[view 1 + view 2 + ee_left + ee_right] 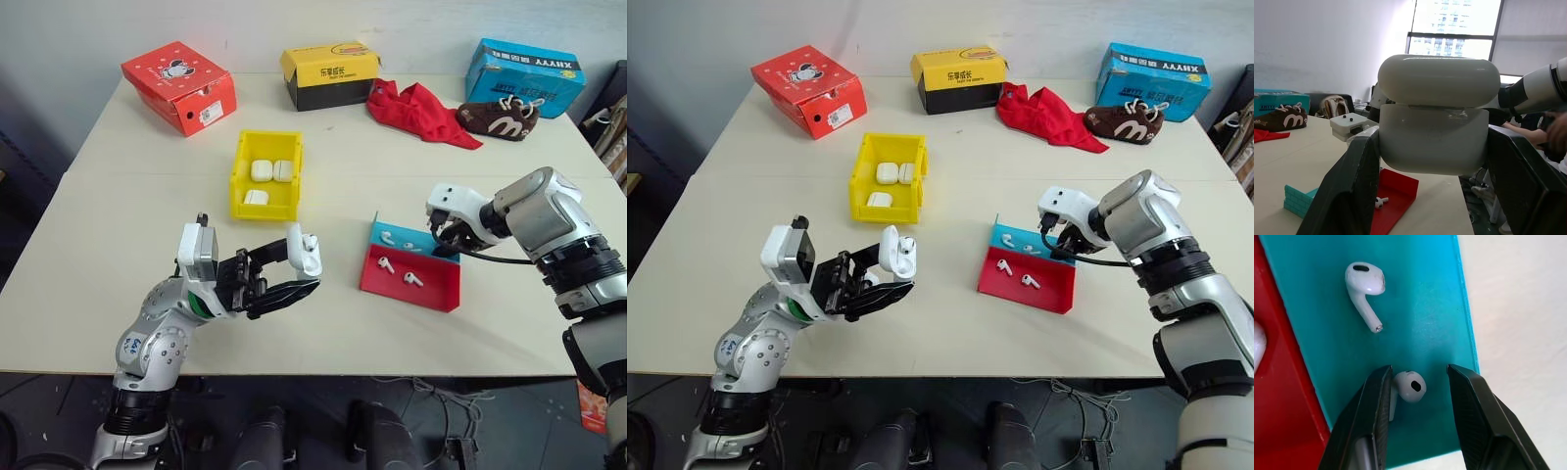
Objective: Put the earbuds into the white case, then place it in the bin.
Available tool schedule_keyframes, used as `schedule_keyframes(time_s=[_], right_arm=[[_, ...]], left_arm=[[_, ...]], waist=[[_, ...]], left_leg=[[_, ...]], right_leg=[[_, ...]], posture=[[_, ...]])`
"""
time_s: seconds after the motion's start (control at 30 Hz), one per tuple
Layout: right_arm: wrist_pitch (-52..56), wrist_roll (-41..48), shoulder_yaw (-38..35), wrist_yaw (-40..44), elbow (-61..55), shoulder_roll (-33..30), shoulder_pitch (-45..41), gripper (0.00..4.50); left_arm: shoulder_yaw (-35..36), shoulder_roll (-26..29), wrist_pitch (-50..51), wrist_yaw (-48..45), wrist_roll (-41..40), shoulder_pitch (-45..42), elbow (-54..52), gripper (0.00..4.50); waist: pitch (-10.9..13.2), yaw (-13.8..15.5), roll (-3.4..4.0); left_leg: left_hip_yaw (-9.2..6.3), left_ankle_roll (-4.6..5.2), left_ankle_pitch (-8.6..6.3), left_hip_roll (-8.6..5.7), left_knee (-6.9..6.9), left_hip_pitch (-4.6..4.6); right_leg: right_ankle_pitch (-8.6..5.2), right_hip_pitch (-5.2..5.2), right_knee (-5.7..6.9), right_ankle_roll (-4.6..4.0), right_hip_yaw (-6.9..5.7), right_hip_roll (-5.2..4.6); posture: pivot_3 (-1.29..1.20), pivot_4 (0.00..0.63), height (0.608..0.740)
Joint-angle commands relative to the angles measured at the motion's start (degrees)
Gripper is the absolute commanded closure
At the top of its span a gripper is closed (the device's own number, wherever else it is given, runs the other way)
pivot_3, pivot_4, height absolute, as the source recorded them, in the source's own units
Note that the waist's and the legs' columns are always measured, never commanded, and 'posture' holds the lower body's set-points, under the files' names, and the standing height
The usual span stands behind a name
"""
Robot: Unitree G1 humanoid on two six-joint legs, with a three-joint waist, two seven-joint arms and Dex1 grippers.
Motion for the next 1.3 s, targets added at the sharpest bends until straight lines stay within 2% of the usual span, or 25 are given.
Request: schedule_keyframes(time_s=[0.03,0.8,0.9,1.0,1.3], right_arm=[[-0.29,-1.94,0.94,1.53,0.68,-0.2,-1.29,2.71],[4.28,-5.46,2.01,4.62,-2.2,-0.71,0.37,2.71],[4.41,-5.53,1.81,4.6,-2.48,-0.56,0.58,3.34],[4.34,-5.47,1.63,4.66,-3.04,-0.56,0.86,4.23],[3.95,-4.66,0.23,4.53,-3.17,-0.44,0.2,4.23]], left_arm=[[-0.22,-0.38,-1.02,0.11,-0.34,0.4,-2.28,1.72],[-0.28,-0.65,-1.9,-0.22,-0.04,0.83,-1.61,1.72],[-0.22,-0.53,-1.89,-0.33,-0.12,0.82,-1.5,1.72],[-0.14,-0.39,-1.82,-0.45,-0.21,0.82,-1.44,1.72],[0.0,-0.14,-1.73,-0.79,-0.28,0.73,-1.2,1.72]], waist=[[0.0,-0.01,0.0],[0.0,0.0,0.0],[0.0,-0.02,0.0],[0.0,0.02,0.0],[0.0,-0.07,0.0]], left_leg=[[0.0,0.0,0.0,0.0,0.0,0.0],[-0.02,-0.04,-0.01,0.0,0.0,0.02],[-0.02,-0.04,-0.01,0.01,0.0,0.03],[-0.02,-0.04,-0.01,0.0,0.01,0.03],[-0.01,-0.06,0.0,0.03,0.01,0.05]], right_leg=[[0.0,0.0,0.0,0.0,0.0,0.0],[0.0,0.0,0.02,0.0,0.01,0.0],[0.0,0.01,0.01,0.0,0.01,0.0],[0.0,0.02,0.02,0.0,0.01,0.0],[0.0,0.02,0.02,0.0,0.02,0.01]], posture=[[0.0,0.15,0.74],[0.0,0.15,0.74],[0.0,0.15,0.74],[0.0,0.15,0.74],[0.0,0.15,0.74]])
